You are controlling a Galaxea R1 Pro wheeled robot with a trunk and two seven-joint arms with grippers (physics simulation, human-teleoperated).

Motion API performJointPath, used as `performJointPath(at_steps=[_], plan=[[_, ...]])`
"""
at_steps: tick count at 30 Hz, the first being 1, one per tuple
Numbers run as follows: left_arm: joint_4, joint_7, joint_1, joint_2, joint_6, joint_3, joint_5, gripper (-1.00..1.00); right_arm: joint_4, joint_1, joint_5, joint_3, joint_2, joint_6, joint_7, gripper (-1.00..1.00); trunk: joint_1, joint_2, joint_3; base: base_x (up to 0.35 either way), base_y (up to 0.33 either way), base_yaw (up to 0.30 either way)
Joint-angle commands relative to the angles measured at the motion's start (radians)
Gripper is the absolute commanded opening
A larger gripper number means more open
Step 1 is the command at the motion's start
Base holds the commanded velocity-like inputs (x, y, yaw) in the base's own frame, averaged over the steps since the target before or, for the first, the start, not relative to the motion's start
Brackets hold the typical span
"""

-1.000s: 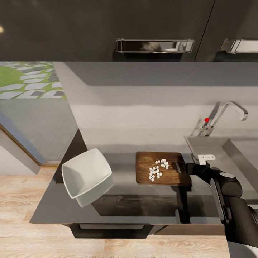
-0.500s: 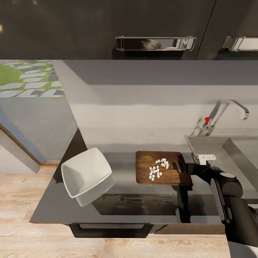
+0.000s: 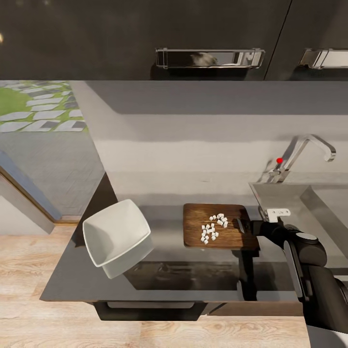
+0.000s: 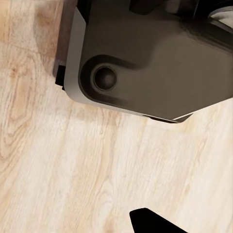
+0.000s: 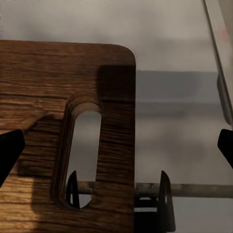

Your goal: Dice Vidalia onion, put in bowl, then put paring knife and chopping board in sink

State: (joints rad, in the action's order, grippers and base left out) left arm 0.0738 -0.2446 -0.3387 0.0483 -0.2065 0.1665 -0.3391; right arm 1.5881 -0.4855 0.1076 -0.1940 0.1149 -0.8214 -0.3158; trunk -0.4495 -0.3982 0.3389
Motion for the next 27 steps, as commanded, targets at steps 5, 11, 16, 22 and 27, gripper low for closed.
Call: performJointPath(at_steps=[5, 11, 16, 22, 27], plan=[[0.004, -0.001, -0.002, 0.001, -0.007, 0.008, -0.008, 1.0, 0.001, -0.001, 0.011, -0.001, 0.001, -0.004, -0.009, 1.0, -0.001, -0.002, 0.006, 0.0, 0.0, 0.0], [0.004, -0.001, -0.002, 0.001, -0.007, 0.008, -0.008, 1.0, 0.001, -0.001, 0.011, -0.001, 0.003, -0.004, -0.009, 1.0, -0.001, -0.002, 0.014, 0.0, 0.0, 0.0], [0.004, -0.001, -0.002, 0.001, -0.007, 0.009, -0.008, 1.0, 0.001, -0.001, 0.012, -0.002, 0.003, -0.003, -0.009, 1.0, -0.001, -0.002, 0.021, 0.0, 0.0, 0.0], [0.004, -0.001, -0.002, 0.001, -0.007, 0.008, -0.008, 1.0, 0.001, -0.001, 0.012, -0.002, 0.004, -0.002, -0.009, 1.0, -0.001, -0.002, 0.029, 0.0, 0.0, 0.0], [0.004, -0.001, -0.002, 0.001, -0.007, 0.008, -0.008, 1.0, 0.001, -0.001, 0.012, -0.002, 0.007, -0.002, -0.008, 1.0, -0.001, -0.002, 0.035, 0.0, 0.0, 0.0]])
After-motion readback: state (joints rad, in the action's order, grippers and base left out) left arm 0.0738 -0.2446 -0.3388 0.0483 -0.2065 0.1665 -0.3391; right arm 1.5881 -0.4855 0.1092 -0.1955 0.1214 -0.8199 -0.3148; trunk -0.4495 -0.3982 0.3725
